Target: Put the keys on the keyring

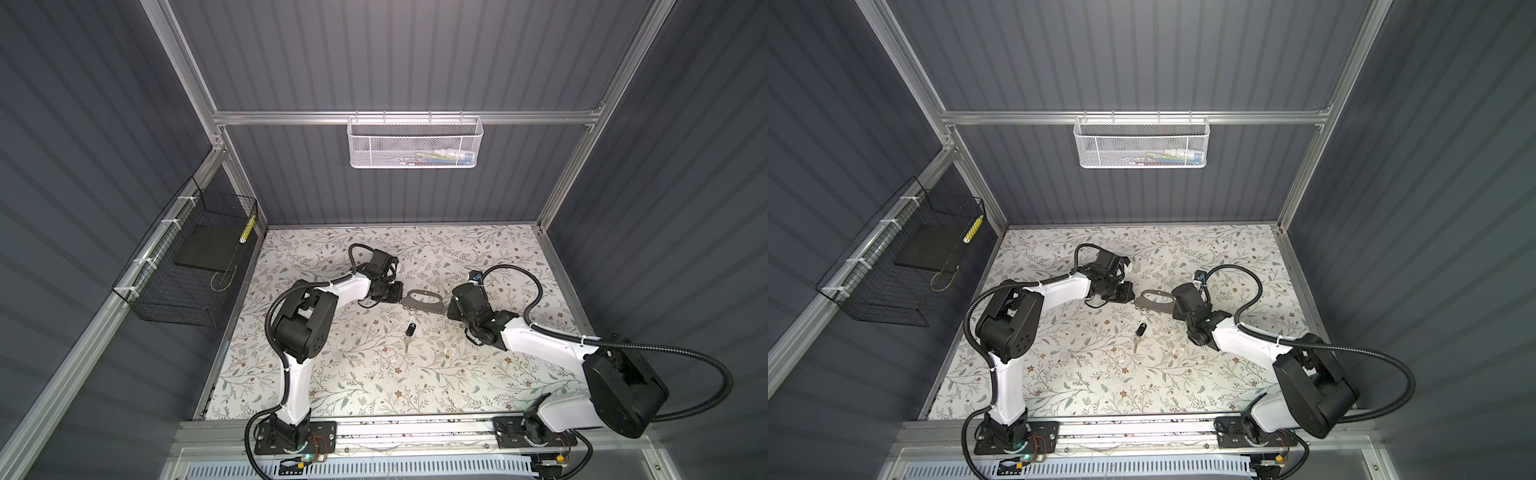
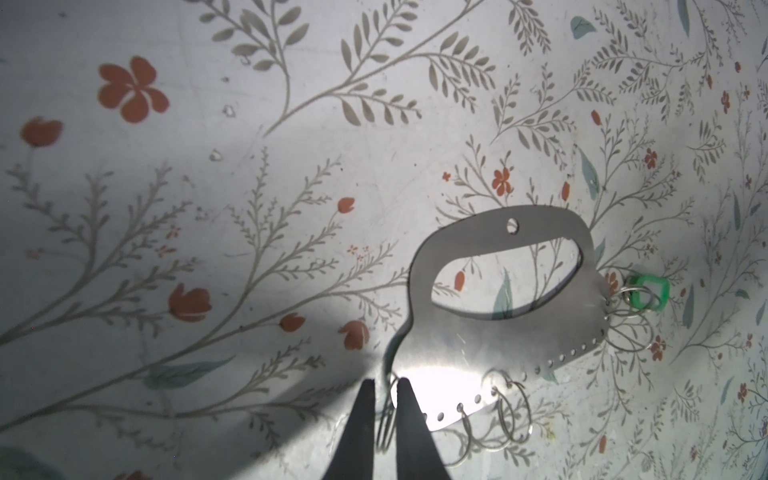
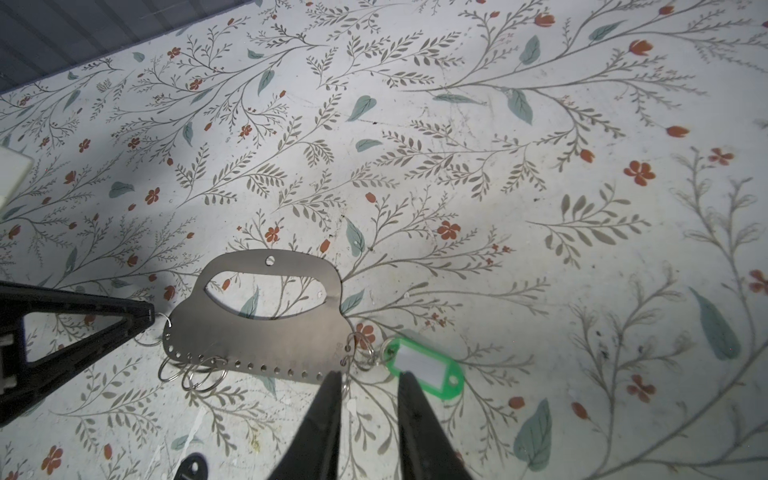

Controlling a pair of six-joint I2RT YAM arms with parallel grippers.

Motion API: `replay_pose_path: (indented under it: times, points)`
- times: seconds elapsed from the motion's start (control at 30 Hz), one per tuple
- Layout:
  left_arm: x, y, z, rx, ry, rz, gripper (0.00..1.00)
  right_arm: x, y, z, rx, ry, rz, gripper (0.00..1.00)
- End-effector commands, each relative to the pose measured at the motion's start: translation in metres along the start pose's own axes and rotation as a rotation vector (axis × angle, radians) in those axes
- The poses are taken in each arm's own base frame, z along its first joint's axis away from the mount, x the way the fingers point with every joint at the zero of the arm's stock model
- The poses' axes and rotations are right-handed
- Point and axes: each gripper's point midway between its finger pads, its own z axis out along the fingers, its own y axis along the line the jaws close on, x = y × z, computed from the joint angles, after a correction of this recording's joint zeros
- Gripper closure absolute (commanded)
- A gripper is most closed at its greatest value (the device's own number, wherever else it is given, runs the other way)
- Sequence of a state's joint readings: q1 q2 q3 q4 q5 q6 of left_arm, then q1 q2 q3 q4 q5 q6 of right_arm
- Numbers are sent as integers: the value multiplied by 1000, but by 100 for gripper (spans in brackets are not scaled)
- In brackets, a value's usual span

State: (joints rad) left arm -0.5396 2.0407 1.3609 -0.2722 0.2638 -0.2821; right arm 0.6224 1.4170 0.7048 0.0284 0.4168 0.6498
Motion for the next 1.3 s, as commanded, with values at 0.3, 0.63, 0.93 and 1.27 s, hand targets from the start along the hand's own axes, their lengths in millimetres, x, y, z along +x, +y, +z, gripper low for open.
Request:
replay_pose_path:
  times: [0.3, 0.63, 0.93, 1.27]
  points:
    - [8, 4, 5, 4, 53, -2, 81, -3, 2, 4, 8, 15, -3, 72]
    - [13, 5, 8, 1, 72, 3, 85, -4, 3, 5, 6, 25, -4, 74]
    - [13, 5, 9, 6, 76, 9, 90, -3, 3, 7, 8, 34, -7, 76]
    - [8, 1, 3, 12, 60, 30, 96, -3, 4, 8, 7, 36, -7, 77]
